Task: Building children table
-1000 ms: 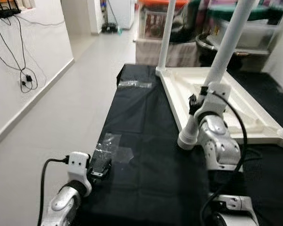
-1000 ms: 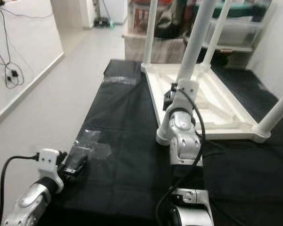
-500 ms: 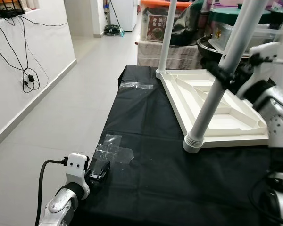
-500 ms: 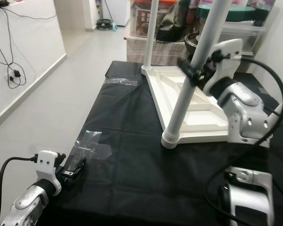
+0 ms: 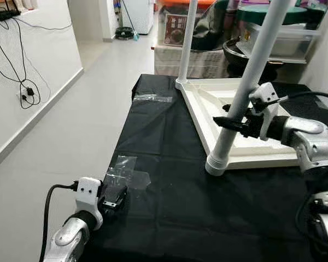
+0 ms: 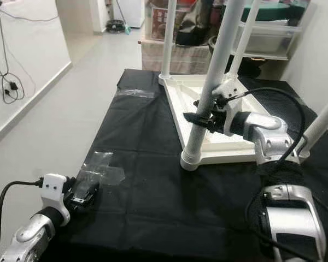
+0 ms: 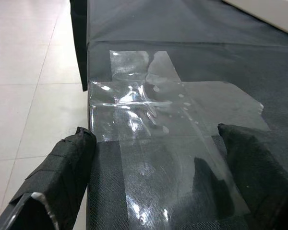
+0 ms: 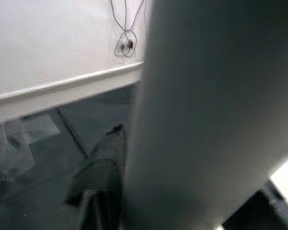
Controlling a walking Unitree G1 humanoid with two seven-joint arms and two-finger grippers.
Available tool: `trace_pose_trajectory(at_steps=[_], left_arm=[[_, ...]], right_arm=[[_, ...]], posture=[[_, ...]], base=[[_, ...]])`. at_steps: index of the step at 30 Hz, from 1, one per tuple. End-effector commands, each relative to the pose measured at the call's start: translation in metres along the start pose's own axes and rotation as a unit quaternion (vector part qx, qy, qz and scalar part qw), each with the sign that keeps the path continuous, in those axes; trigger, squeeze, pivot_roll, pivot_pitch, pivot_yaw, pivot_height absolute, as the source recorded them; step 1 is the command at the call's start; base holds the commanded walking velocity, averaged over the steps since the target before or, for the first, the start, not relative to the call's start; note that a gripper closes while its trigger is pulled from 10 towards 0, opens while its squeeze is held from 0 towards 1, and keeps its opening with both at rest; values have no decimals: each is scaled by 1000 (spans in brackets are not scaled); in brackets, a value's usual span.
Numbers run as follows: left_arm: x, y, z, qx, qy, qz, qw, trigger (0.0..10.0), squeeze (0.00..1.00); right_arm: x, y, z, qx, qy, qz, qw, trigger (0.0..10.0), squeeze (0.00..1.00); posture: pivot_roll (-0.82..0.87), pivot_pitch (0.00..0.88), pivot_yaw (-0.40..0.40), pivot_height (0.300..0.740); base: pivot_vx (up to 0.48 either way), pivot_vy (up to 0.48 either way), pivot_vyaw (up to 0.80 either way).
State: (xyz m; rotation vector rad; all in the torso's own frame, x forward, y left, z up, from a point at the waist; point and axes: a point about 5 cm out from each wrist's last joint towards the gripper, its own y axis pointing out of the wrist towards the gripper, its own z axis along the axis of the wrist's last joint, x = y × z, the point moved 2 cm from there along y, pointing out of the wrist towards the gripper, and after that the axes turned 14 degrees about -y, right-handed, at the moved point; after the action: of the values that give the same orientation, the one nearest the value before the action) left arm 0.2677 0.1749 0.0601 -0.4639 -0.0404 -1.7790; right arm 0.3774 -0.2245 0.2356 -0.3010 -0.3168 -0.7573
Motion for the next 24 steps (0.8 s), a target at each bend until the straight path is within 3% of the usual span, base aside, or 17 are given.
trace_pose_trajectory(at_steps=[1,4,9,10,11,12,13,14,15,17,18,19,20,22,24], left_arm=[[-3,-2,-9,-20,0,4,1000,10000,0],[-3,-3,-9,-20,0,4,1000,10000,0],[1,-4,-14,-25,-1,-1,1000,10000,0],[2,-3,-14,-26,-1,-3,1000,10000,0],[1,-3,-13,-26,-1,-3,1000,10000,0],[1,-2,-12,-25,0,-3,1000,10000,0],[1,-2,-12,-25,0,-3,1000,10000,0],[0,-2,-12,-24,0,-3,1000,10000,0],[0,-2,-12,-24,0,-3,1000,10000,0],[0,-2,-12,-24,-1,-2,1000,10000,0],[0,-2,-12,-24,-1,-2,1000,10000,0],[1,-2,-13,-25,-1,-3,1000,10000,0],[1,-2,-13,-25,-1,-3,1000,10000,0],[4,-2,-14,-26,-3,-6,1000,10000,0],[4,-2,-14,-26,-4,-7,1000,10000,0]], right_arm=[[-5,6,2,10,-1,19,1000,0,0],[-8,6,0,11,-4,29,1000,0,0],[-17,11,-15,-9,11,-4,1000,0,0],[-9,15,-24,-47,26,-92,994,0,0],[-3,17,-31,-86,37,-180,979,0,0],[3,14,-36,-116,53,-273,953,0,0],[3,14,-36,-116,53,-273,953,0,0],[4,10,-42,-134,77,-344,926,0,0],[4,10,-42,-134,77,-344,926,0,0],[-23,6,-52,-162,121,-418,886,0,0],[-23,6,-52,-162,121,-418,886,0,0],[-44,5,-54,-176,125,-442,871,0,0],[-44,5,-54,-176,125,-442,871,0,0],[-78,11,-50,-187,137,-452,861,0,0],[-85,13,-48,-188,140,-452,861,0,0]], posture=[[103,0,-87,740],[101,0,-85,740],[92,0,-77,740],[92,0,-77,740],[86,0,-76,740],[86,0,-76,740],[86,0,-76,740],[82,0,-76,740],[82,0,-76,740],[80,0,-73,740],[80,0,-73,740],[82,0,-72,740],[82,0,-72,740],[77,0,-68,740],[77,0,-68,740]], base=[[0,0,0],[0,0,0],[0,0,0],[0,0,0],[0,0,0],[0,0,0],[0,0,0],[0,0,0],[0,0,0],[0,0,0],[0,0,0],[0,0,0],[0,0,0],[0,0,0],[0,0,0]])
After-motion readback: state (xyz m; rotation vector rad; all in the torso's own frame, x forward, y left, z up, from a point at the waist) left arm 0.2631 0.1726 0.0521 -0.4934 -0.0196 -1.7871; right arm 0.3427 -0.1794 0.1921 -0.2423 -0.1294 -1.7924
